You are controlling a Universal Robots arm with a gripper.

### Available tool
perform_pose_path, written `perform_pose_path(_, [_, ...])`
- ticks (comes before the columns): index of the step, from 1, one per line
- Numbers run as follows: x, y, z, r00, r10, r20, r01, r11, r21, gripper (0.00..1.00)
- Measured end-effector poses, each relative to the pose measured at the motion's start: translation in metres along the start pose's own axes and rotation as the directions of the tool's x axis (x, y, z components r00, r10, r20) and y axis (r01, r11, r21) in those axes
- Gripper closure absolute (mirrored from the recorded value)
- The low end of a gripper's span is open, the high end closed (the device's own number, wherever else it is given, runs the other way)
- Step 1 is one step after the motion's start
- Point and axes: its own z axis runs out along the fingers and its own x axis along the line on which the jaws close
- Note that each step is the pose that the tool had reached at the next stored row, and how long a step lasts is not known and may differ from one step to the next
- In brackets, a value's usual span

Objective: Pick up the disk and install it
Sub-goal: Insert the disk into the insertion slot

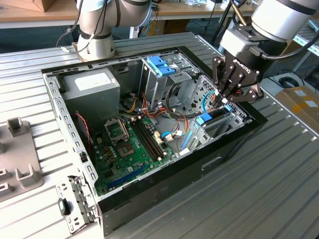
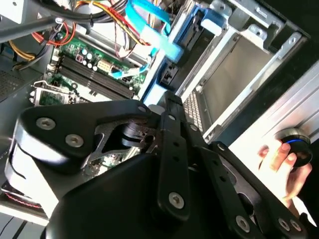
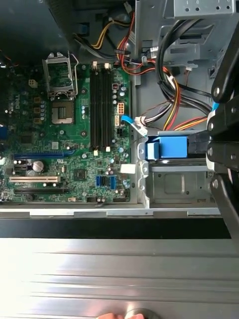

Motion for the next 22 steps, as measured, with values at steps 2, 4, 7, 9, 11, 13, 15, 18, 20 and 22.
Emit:
perform_pose_path(2, [-0.0009,-0.0085,0.0061,1.0,0.0,0.0,0.0,1.0,-0.0028,0.9])
perform_pose_path(4, [-0.0018,-0.0111,0.0095,1.0,0.0,-0.0001,0.0,1.0,-0.0046,0.9])
perform_pose_path(7, [-0.0044,-0.0157,0.0188,1.0,0.0,0.0,0.0,1.0,-0.0087,0.9])
perform_pose_path(9, [-0.0043,-0.0183,0.0225,1.0,0.0,0.0,0.0,0.9999,-0.0105,0.9])
perform_pose_path(11, [-0.0042,-0.0202,0.0265,1.0,0.0,0.0,0.0,0.9999,-0.0124,0.9])
perform_pose_path(13, [-0.0039,-0.0216,0.0312,1.0,0.0,0.0,0.0,0.9999,-0.0141,0.9])
perform_pose_path(15, [-0.0036,-0.0229,0.0371,1.0,0.001,-0.0007,-0.001,0.9999,-0.0161,0.9])
perform_pose_path(18, [-0.0034,-0.0238,0.0417,1.0,0.001,-0.0017,-0.001,0.9998,-0.0175,0.9])
perform_pose_path(20, [-0.0032,-0.024,0.0423,1.0,0.001,-0.0012,-0.001,0.9998,-0.0175,0.9])
perform_pose_path(22, [-0.0032,-0.0241,0.0416,1.0,0.001,-0.0001,-0.001,0.9998,-0.0174,0.9])
